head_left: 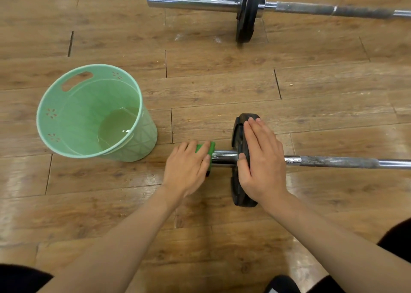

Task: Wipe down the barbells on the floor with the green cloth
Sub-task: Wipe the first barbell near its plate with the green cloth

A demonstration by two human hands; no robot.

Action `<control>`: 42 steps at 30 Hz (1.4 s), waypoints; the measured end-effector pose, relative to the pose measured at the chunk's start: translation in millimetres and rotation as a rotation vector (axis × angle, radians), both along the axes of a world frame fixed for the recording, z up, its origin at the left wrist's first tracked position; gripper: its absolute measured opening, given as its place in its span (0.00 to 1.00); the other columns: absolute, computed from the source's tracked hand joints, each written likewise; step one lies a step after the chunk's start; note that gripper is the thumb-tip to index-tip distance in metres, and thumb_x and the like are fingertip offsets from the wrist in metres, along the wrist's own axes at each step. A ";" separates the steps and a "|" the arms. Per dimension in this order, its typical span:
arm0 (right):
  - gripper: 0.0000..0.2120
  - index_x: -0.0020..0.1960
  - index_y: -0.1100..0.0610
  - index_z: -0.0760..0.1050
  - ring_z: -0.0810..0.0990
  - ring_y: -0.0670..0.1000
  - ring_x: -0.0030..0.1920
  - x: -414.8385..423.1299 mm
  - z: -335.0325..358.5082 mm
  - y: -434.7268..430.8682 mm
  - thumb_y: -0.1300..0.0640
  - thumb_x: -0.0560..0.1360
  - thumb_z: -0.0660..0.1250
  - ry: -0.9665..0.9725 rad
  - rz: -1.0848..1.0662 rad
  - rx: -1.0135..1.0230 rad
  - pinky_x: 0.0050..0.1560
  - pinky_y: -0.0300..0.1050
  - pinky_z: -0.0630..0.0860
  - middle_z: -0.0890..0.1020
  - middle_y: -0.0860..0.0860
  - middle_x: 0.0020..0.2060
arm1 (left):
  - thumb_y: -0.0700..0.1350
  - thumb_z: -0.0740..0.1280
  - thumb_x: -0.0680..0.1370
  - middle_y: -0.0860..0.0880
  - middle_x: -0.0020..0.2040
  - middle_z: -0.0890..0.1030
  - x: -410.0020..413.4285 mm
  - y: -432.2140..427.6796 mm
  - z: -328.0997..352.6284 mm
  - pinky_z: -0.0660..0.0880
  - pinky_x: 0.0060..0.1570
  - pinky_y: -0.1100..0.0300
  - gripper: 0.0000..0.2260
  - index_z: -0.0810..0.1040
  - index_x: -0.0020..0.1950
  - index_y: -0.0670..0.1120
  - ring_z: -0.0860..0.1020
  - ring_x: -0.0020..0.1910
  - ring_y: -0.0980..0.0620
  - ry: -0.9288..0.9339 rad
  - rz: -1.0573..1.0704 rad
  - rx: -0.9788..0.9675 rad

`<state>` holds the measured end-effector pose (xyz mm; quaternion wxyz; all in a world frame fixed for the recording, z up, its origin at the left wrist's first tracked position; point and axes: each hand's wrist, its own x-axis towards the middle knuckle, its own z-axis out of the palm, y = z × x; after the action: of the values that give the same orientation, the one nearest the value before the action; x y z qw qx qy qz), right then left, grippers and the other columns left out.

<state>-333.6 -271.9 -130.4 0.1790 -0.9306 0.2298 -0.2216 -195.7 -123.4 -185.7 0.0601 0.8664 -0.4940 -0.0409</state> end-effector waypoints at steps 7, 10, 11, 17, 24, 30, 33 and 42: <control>0.30 0.77 0.65 0.69 0.65 0.58 0.79 -0.9 2.8 0.7 0.56 0.76 0.59 0.016 -0.008 0.038 0.74 0.62 0.68 0.71 0.60 0.76 | 0.54 0.50 0.85 0.41 0.77 0.70 -50.7 -16.4 -4.7 0.54 0.81 0.42 0.27 0.62 0.83 0.47 0.62 0.80 0.37 -0.025 0.023 -0.005; 0.30 0.77 0.65 0.68 0.64 0.58 0.79 -0.8 2.5 0.4 0.55 0.77 0.59 0.022 -0.003 0.038 0.75 0.61 0.67 0.71 0.59 0.76 | 0.53 0.49 0.85 0.42 0.83 0.61 -57.6 -9.7 -2.2 0.50 0.82 0.44 0.28 0.56 0.85 0.47 0.53 0.84 0.40 -0.026 -0.111 -0.024; 0.30 0.77 0.65 0.68 0.64 0.58 0.79 -0.2 2.3 0.1 0.55 0.77 0.59 0.024 0.000 0.043 0.76 0.61 0.67 0.71 0.59 0.76 | 0.53 0.50 0.85 0.43 0.84 0.61 -50.4 -6.3 -0.3 0.50 0.82 0.45 0.28 0.56 0.85 0.48 0.54 0.84 0.41 -0.034 -0.158 -0.029; 0.30 0.77 0.65 0.69 0.65 0.59 0.78 3.6 1.8 -3.0 0.56 0.76 0.59 0.009 -0.012 0.061 0.75 0.59 0.67 0.72 0.59 0.76 | 0.54 0.50 0.87 0.38 0.75 0.74 -18.5 -18.9 -6.0 0.63 0.78 0.48 0.24 0.67 0.81 0.48 0.72 0.75 0.40 -0.090 -0.087 0.000; 0.32 0.76 0.64 0.70 0.68 0.58 0.77 33.3 11.0 -31.3 0.50 0.76 0.54 0.133 -0.047 0.146 0.74 0.63 0.68 0.73 0.58 0.74 | 0.54 0.51 0.87 0.42 0.55 0.82 -10.7 -59.6 -3.0 0.72 0.61 0.46 0.19 0.77 0.65 0.46 0.78 0.56 0.39 -0.121 0.013 0.003; 0.33 0.76 0.64 0.70 0.68 0.59 0.77 29.0 9.1 -30.4 0.49 0.75 0.55 0.126 -0.022 0.161 0.76 0.61 0.67 0.74 0.59 0.74 | 0.52 0.56 0.86 0.40 0.73 0.73 -7.3 -8.3 -26.9 0.62 0.76 0.45 0.23 0.65 0.81 0.46 0.71 0.72 0.39 -0.240 -0.164 -0.084; 0.33 0.76 0.64 0.71 0.68 0.58 0.76 31.7 9.5 -32.2 0.49 0.75 0.54 0.118 -0.024 0.185 0.76 0.59 0.67 0.74 0.58 0.74 | 0.53 0.54 0.87 0.42 0.55 0.80 12.4 -26.3 -15.5 0.70 0.56 0.47 0.19 0.77 0.67 0.44 0.78 0.52 0.39 -0.162 -0.089 -0.065; 0.32 0.75 0.64 0.71 0.68 0.57 0.76 30.5 10.9 -30.3 0.51 0.76 0.55 0.087 -0.025 0.192 0.76 0.60 0.67 0.74 0.57 0.73 | 0.51 0.57 0.86 0.41 0.64 0.79 -25.5 -49.6 -24.5 0.69 0.67 0.44 0.20 0.73 0.73 0.42 0.75 0.60 0.39 -0.181 -0.088 -0.184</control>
<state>-303.1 -302.2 -119.6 0.2542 -0.9150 0.2692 -0.1601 -221.3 -173.0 -210.2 0.0928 0.8349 -0.5365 0.0801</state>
